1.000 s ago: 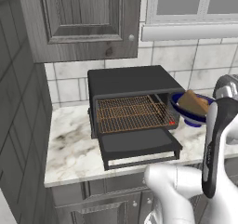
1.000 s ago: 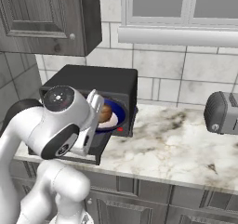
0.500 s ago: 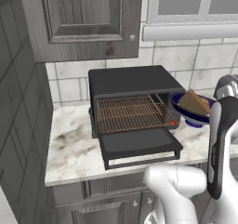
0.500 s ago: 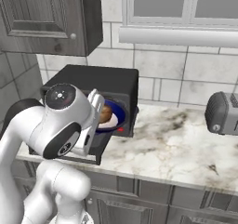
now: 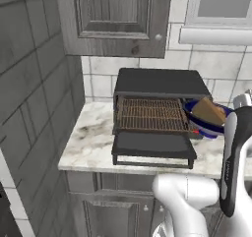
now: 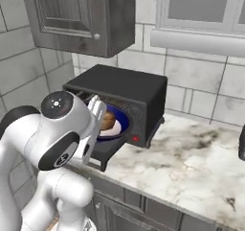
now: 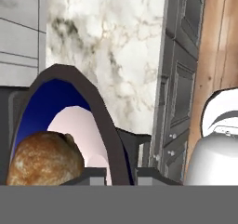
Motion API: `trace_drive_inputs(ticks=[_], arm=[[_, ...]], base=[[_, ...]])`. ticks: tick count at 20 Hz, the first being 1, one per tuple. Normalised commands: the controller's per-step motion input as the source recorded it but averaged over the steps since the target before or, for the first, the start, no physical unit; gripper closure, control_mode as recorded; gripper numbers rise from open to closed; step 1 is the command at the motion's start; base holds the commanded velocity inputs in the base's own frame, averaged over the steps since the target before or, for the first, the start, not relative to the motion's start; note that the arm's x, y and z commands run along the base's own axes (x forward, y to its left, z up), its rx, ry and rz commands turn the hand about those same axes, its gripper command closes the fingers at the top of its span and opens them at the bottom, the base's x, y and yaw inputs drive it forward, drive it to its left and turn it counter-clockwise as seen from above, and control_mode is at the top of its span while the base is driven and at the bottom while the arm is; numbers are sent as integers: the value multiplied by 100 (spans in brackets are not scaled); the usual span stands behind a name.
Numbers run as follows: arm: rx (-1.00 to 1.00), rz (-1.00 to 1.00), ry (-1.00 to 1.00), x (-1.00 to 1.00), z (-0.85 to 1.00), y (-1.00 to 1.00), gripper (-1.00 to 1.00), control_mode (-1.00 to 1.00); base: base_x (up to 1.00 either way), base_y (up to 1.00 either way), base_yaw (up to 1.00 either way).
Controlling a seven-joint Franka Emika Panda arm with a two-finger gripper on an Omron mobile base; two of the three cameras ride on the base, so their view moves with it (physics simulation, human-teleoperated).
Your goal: Pick up the heated bread from the toaster oven and place it in the bowl. Then move the bread bowl to the dining counter.
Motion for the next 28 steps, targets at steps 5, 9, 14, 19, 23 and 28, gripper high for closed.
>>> trace_drive_inputs(ticks=[5,9,14,19,23,28], arm=[[0,0,0,0,0,0,100,100],[0,0,0,0,0,0,100,100],[0,0,0,0,0,0,100,100],[0,0,0,0,0,0,100,100],[0,0,0,0,0,0,100,100],[0,0,0,0,0,0,100,100]], base=[[-50,-40,93],[-31,-28,100],[-24,-25,100],[-17,-23,100],[-4,-6,100],[0,0,100]])
